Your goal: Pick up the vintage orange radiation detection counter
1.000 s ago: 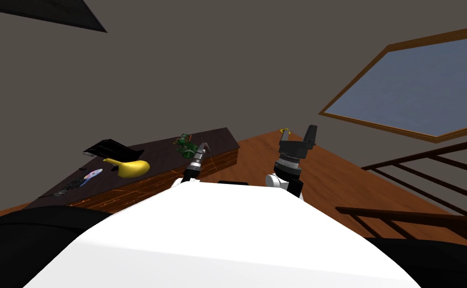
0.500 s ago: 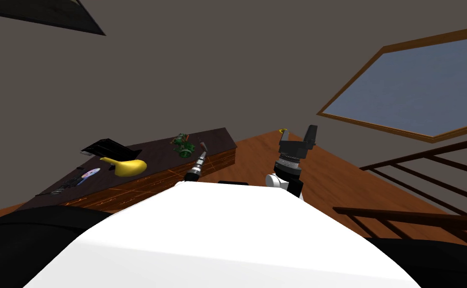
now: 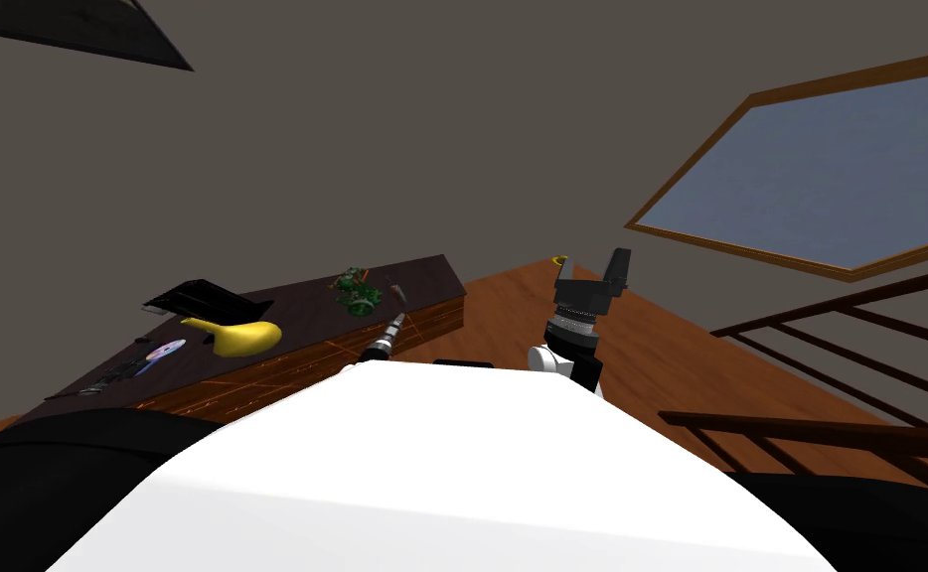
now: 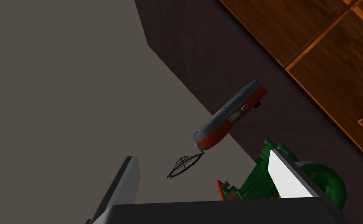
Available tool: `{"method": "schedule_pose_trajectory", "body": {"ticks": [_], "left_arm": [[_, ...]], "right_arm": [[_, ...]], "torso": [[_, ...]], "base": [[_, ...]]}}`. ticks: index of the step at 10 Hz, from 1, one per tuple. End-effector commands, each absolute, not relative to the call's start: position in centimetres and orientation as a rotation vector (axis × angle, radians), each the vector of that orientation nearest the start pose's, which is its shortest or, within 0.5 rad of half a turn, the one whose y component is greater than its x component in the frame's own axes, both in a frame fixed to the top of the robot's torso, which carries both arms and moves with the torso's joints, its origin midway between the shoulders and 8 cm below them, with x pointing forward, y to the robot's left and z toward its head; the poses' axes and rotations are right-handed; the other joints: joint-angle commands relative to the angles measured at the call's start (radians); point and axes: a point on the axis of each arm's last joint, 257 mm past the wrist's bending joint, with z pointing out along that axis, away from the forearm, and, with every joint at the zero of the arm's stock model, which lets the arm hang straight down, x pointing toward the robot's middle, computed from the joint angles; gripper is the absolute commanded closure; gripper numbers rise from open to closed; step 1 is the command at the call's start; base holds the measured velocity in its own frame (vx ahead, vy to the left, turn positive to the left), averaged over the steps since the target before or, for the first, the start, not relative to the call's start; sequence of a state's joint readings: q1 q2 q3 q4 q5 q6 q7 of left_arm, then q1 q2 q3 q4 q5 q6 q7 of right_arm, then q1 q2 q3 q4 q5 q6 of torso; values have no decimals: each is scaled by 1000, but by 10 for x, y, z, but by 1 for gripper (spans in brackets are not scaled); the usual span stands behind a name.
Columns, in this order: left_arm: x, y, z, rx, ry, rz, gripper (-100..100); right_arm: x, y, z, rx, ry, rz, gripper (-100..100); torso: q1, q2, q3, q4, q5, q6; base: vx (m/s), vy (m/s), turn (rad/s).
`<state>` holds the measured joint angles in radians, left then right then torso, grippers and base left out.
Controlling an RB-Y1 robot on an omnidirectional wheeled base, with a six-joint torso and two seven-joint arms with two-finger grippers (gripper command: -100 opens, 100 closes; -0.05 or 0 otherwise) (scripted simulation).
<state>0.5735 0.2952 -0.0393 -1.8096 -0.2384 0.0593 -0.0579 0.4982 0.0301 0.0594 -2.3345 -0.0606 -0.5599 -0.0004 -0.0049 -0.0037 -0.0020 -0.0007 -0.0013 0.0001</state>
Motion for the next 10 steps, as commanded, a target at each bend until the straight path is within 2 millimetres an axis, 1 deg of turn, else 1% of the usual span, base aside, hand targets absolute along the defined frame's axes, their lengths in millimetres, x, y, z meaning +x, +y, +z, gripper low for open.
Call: {"method": "schedule_pose_trajectory", "body": {"ticks": [1, 3, 4, 6, 8, 10], "left_arm": [[342, 360, -372, -1035, 1729, -507, -100], [324, 389, -400, -1038, 1816, -379, -100], [316, 404, -411, -1036, 1854, -316, -100], [300, 436, -426, -1022, 1919, -194, -100], [288, 468, -433, -999, 1968, -83, -100], [280, 498, -434, -971, 2001, 13, -100]], "right_arm": [[322, -268, 59, 631, 464, 1422, 0], [322, -268, 59, 631, 464, 1422, 0], [322, -268, 59, 631, 464, 1422, 0], [322, -268, 59, 631, 464, 1422, 0], [322, -268, 59, 631, 464, 1422, 0], [322, -269, 59, 631, 465, 1422, 0]], "torso": [[0, 0, 0, 0, 0, 0], [2, 0, 0, 0, 0, 0], [2, -2, -1, 0, 0, 0], [1, -3, -2, -1, 0, 0], [1, -5, -3, -1, 0, 0], [3, -5, -3, -1, 0, 0]], "base": [[45, -55, -7], [70, -47, -52], [100, -61, -59], [106, -54, -56], [121, -64, -92], [137, -18, -80]]}}
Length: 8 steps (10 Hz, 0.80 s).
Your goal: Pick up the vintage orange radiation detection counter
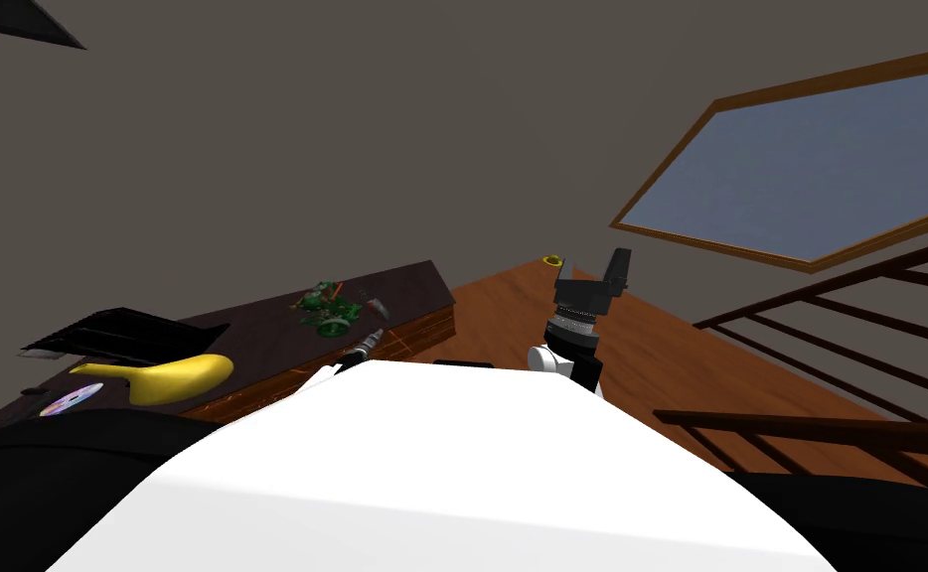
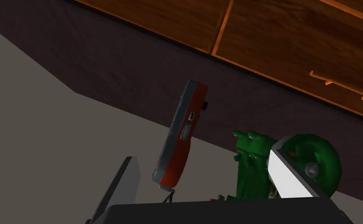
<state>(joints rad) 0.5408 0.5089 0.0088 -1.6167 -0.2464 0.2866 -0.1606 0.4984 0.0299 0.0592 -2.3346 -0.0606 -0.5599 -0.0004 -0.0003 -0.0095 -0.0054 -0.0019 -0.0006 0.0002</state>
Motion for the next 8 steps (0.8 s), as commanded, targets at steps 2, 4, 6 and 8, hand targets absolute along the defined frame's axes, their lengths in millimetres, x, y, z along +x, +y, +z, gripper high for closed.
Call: {"method": "schedule_pose_trajectory", "body": {"ticks": [2, 4, 6, 8], "left_arm": [[276, 535, -426, -928, 2023, 120, -100], [278, 553, -417, -903, 2025, 166, -100], [281, 566, -409, -884, 2020, 193, -100], [283, 570, -407, -881, 2016, 197, -100]], "right_arm": [[322, -269, 59, 631, 465, 1422, 0], [322, -269, 59, 631, 465, 1422, 0], [322, -269, 59, 631, 465, 1422, 0], [322, -269, 59, 631, 465, 1422, 0]], "torso": [[1, -4, -2, -1, 0, 0], [2, 0, 0, 0, 1, 0], [2, 1, 0, 0, 1, 0], [6, -1, 0, 0, 1, 0]], "base": [[212, 16, -157], [119, 40, -64], [120, 49, -88], [112, 70, -86]]}}
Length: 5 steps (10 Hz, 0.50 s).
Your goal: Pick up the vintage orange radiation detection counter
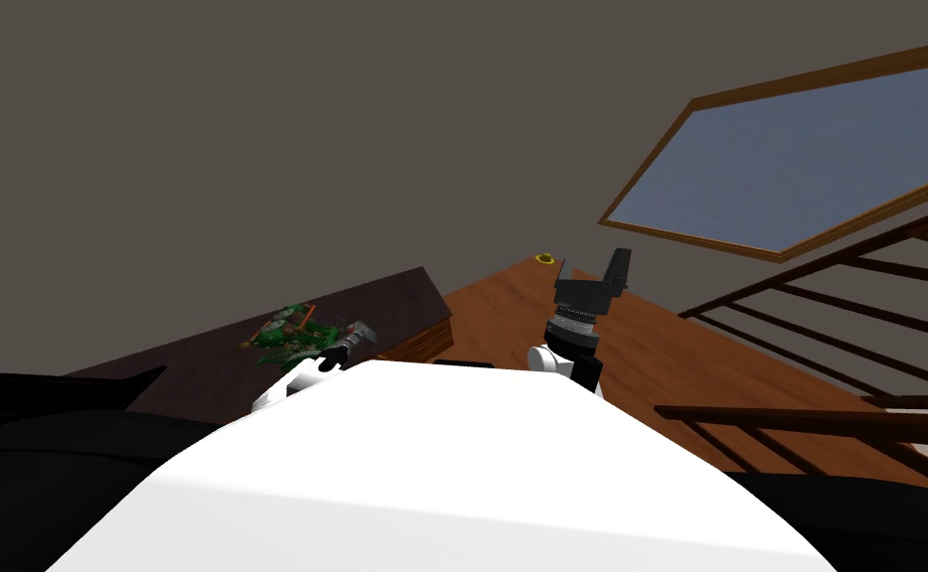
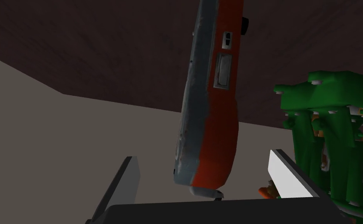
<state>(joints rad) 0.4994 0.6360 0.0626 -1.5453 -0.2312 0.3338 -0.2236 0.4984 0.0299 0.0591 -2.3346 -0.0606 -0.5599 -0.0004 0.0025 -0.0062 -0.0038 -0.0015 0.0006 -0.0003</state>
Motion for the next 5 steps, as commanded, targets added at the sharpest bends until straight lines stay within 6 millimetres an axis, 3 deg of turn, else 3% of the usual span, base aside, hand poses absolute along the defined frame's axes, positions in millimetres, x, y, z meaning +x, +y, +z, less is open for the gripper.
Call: {"method": "schedule_pose_trajectory", "body": {"ticks": [1, 2, 3, 4, 5], "left_arm": [[283, 571, -406, -879, 2015, 199, 0], [304, 562, -408, -825, 2025, 152, -100], [298, 566, -414, -829, 2033, 156, -100], [318, 557, -414, -777, 2042, 117, -100], [314, 560, -419, -777, 2047, 116, -100]], "right_arm": [[322, -269, 59, 631, 465, 1422, 0], [322, -269, 59, 631, 464, 1422, 0], [322, -269, 59, 631, 465, 1422, 0], [322, -268, 59, 631, 464, 1422, 0], [322, -269, 59, 631, 464, 1422, 0]], "torso": [[0, 0, 0, 0, 0, 0], [-2, 4, 2, 1, -1, 0], [-6, 1, 1, 1, -1, -1], [-7, 0, 0, 0, -2, 0], [-8, -1, 0, 0, -2, 0]], "base": [[13, 9, 3], [87, -43, 372], [93, -61, 157], [107, -66, 225], [87, -60, 158]]}}
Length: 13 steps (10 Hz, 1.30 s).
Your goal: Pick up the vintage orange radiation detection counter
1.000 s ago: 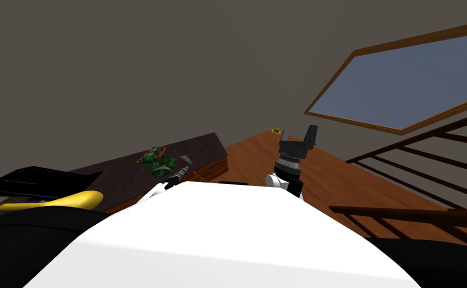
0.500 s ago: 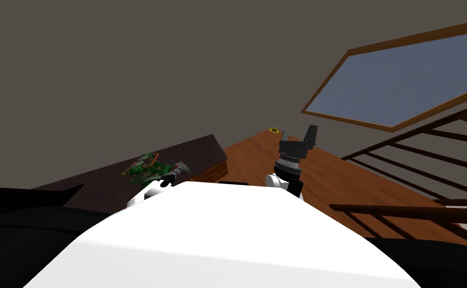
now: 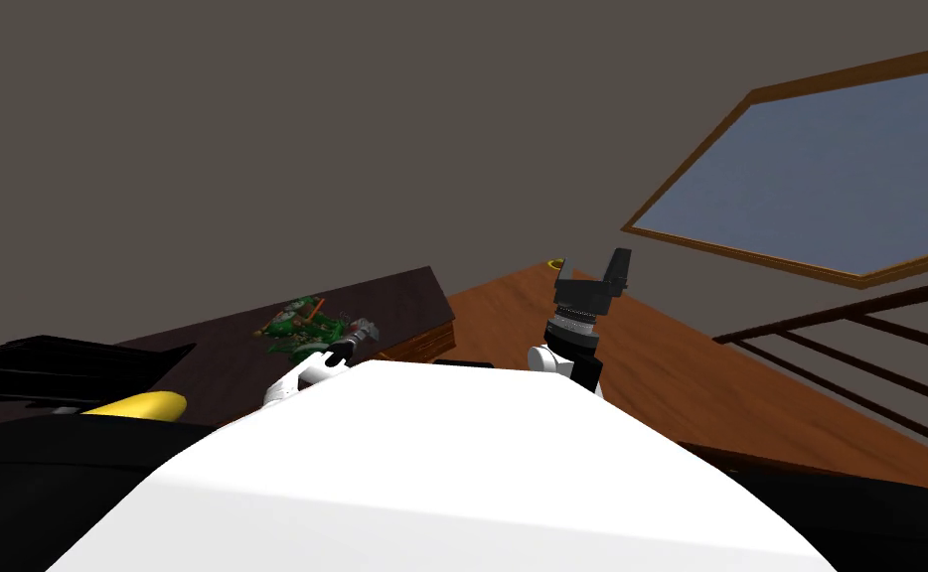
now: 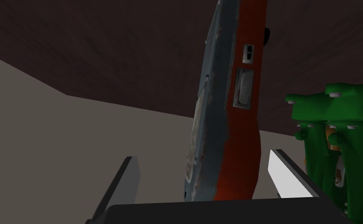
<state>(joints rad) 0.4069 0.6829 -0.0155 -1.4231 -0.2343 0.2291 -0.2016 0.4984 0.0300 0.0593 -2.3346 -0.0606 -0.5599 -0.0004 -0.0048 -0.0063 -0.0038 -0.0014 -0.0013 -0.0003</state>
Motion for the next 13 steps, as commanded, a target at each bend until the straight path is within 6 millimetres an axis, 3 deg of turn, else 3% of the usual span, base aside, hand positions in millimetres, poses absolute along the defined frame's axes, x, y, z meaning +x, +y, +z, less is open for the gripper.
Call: {"method": "schedule_pose_trajectory", "body": {"ticks": [1, 2, 4, 5, 7, 8, 10, 11, 13], "left_arm": [[312, 562, -421, -778, 2049, 117, -100], [331, 554, -419, -725, 2056, 80, -100], [325, 559, -426, -728, 2065, 82, -100], [343, 552, -423, -673, 2070, 45, -100], [336, 558, -430, -678, 2079, 50, -100], [353, 551, -426, -623, 2084, 16, -100], [346, 558, -432, -629, 2093, 23, -100], [362, 553, -426, -575, 2097, -7, -100], [355, 560, -432, -582, 2106, -1, -100]], "right_arm": [[322, -269, 59, 631, 464, 1422, 0], [322, -268, 59, 631, 464, 1422, 0], [322, -268, 59, 631, 464, 1422, 0], [322, -268, 59, 631, 464, 1422, 0], [322, -269, 59, 631, 464, 1422, 0], [322, -268, 59, 631, 464, 1422, 0], [322, -269, 59, 631, 464, 1422, 0], [322, -268, 59, 631, 464, 1422, 0], [322, -268, 59, 631, 464, 1422, 0]], "torso": [[0, 0, 0, 0, 0, 0], [2, 2, 1, 0, 0, 0], [0, 1, 1, 0, 0, 0], [2, 2, 1, 1, 1, 1], [1, -1, 0, 0, 1, 1], [2, 1, 1, 0, 2, 2], [2, -1, -1, 0, 2, 2], [2, 1, 0, 0, 2, 3], [0, -2, -1, 0, 2, 3]], "base": [[44, -23, 7], [69, -56, 299], [64, -45, 79], [90, -34, 238], [60, -43, 109], [74, -39, 256], [56, -49, 94], [74, -69, 314], [58, -58, 68]]}}
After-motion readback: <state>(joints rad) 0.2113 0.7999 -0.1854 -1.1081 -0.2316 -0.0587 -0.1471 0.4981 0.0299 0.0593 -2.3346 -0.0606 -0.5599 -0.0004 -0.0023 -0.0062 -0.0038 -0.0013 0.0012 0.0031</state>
